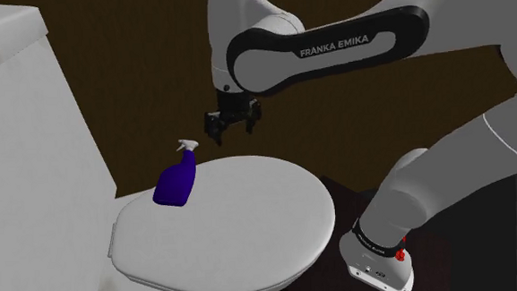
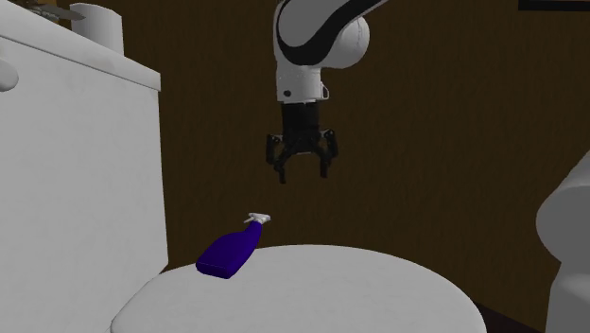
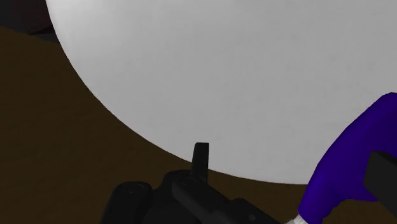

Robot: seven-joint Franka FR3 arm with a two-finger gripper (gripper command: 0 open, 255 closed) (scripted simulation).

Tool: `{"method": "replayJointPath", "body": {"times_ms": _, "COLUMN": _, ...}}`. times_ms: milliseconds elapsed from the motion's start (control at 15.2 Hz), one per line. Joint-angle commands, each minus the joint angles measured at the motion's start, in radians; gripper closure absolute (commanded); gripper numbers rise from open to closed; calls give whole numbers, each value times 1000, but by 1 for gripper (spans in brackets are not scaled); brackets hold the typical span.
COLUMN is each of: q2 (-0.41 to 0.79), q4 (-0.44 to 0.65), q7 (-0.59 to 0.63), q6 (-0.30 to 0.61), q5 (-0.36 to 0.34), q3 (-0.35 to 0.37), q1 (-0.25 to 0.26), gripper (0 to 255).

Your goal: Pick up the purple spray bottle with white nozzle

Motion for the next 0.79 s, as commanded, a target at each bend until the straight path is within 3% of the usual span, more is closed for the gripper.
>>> {"method": "replayJointPath", "body": {"times_ms": 0, "q2": 79, "q4": 34, "q7": 102, "q6": 39, "q5": -39, "q3": 48, "q1": -23, "gripper": 0}}
{"method": "replayJointPath", "body": {"times_ms": 396, "q2": 359, "q4": 179, "q7": 410, "q6": 107, "q5": -242, "q3": 140, "q1": -69, "gripper": 0}}
{"method": "replayJointPath", "body": {"times_ms": 726, "q2": 604, "q4": 348, "q7": 648, "q6": 94, "q5": -434, "q3": 126, "q1": -26, "gripper": 0}}
